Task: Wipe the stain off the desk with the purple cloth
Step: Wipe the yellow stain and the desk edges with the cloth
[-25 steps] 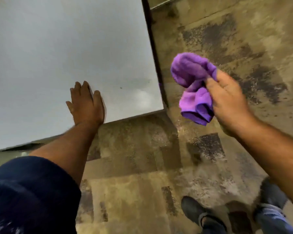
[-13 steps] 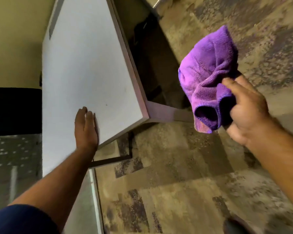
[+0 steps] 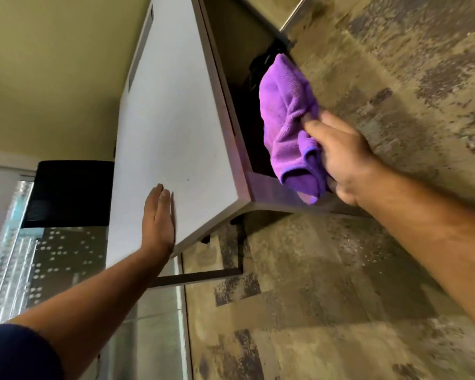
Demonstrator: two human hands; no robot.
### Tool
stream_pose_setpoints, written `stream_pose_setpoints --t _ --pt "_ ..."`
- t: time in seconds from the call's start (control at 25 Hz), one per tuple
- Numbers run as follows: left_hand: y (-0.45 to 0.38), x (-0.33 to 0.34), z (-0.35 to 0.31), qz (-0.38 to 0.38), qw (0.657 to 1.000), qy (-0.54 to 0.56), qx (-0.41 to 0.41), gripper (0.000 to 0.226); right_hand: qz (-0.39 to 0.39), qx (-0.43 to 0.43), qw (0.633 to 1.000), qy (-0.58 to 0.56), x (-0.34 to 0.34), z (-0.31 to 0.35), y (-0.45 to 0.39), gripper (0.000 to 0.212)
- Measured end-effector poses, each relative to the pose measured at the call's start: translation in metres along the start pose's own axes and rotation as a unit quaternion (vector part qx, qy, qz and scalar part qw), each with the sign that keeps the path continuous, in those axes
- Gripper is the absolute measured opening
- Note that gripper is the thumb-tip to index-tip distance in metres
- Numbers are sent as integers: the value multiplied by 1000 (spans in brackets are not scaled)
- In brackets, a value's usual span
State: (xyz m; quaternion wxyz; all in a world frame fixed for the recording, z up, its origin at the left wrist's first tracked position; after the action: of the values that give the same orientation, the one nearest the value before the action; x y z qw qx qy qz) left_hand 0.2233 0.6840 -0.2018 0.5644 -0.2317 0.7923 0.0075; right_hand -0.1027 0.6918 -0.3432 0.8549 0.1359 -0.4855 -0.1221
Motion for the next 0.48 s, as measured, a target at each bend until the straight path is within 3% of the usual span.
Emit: stream_pose_setpoints --t 0.16,0.28,0.48 --pt "-2 0 5 2 1000 -7 4 56 -7 -92 981 173 66 0 -45 26" --pt "-6 0 11 -9 1000 0 5 54 40 -141 947 286 96 -10 -49 47" --pt "-9 3 12 -3 1000 8 21 53 62 -195 918 339 43 -33 3 60"
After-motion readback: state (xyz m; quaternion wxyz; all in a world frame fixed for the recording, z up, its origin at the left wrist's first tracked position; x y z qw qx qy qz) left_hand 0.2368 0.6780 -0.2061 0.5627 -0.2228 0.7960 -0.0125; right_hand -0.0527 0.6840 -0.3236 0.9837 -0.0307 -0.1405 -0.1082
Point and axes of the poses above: each hand's wrist, its own y-axis away from the middle knuckle, its own x-axis out of the palm, z = x × y, the point moved 5 cm from there along -y, towards the middle knuckle, and after that the axes turned 11 degrees about -z, right-handed, at the moved point
